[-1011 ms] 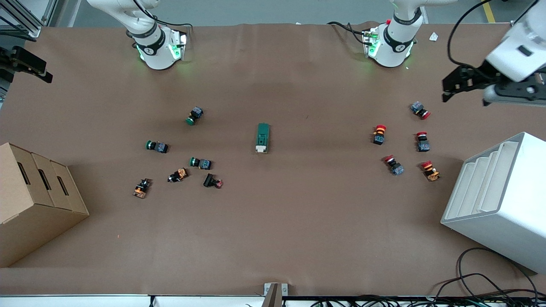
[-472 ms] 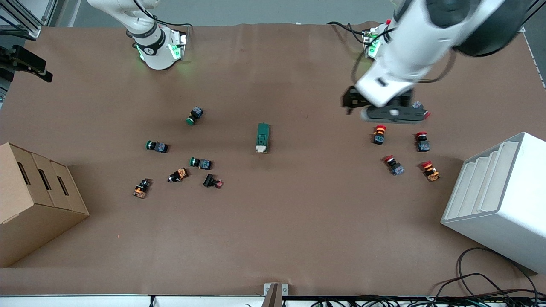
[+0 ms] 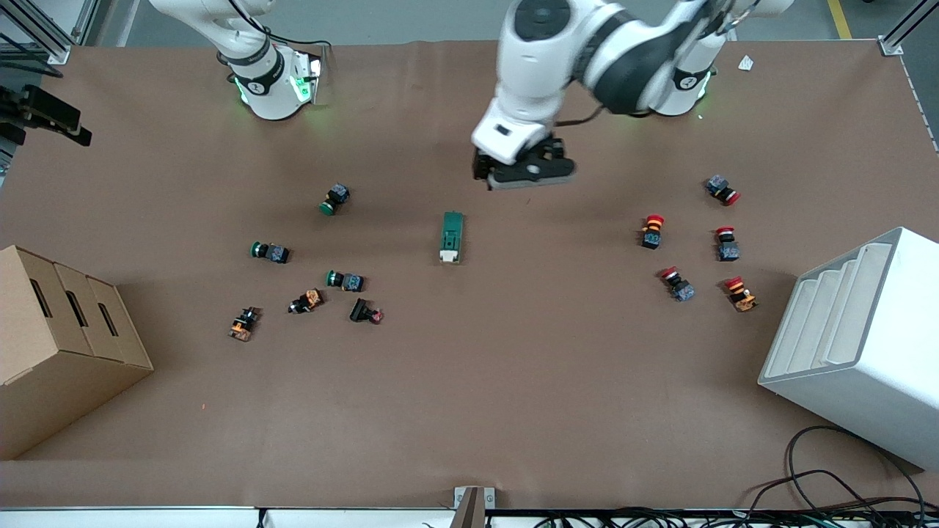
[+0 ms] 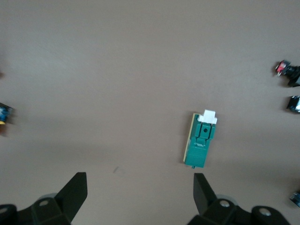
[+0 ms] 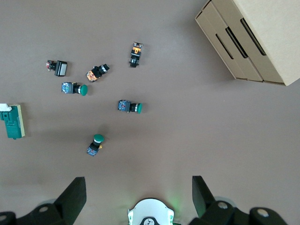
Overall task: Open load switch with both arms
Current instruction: 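Move the left gripper over the teal switch and lower it onto the body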
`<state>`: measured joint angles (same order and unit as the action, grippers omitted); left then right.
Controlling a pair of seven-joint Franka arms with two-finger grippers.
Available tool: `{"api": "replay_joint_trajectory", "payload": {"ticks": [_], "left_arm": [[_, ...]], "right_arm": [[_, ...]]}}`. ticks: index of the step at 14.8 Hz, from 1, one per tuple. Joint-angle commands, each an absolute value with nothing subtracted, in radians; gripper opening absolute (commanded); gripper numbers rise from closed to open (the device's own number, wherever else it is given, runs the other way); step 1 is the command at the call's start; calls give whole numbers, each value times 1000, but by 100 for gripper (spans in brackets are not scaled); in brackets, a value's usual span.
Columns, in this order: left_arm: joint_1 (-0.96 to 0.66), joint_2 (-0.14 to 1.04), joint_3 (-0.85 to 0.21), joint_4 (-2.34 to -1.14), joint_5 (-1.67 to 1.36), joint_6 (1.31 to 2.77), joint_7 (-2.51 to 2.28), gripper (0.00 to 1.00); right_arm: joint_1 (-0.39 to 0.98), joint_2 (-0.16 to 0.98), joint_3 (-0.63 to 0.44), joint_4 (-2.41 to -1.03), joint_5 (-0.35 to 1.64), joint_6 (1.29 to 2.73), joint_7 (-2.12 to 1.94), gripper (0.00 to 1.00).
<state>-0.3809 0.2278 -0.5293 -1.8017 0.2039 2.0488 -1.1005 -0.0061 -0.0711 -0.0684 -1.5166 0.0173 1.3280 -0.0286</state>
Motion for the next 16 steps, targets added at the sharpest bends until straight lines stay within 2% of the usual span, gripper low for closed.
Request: {"api": "replay_joint_trajectory", "payload": {"ticks": [1,5,9,13,16], "left_arm": [[-480,345,-526,-1795,419,2127,-1320,100],[-598,492,-528,-1790,691,2184,-1647,99],[-689,638,-528,-1789,1045,2198,-1963,99],[-735,725,-523,-1792,1299,2184,-2118,98],[-764,761,-509,-1804,1428,2155,-2187,98]], "right_arm": [[-14,-29,-71,-1511,9,1335,-35,100],[-57,70,-86,-1506,12,1336,-40,100],[-40,112,-89,-1529,8,1353,13,100],[49,124,-86,-1655,11,1483,302,100],[142,176,-83,-1666,31,1523,606,100]]}}
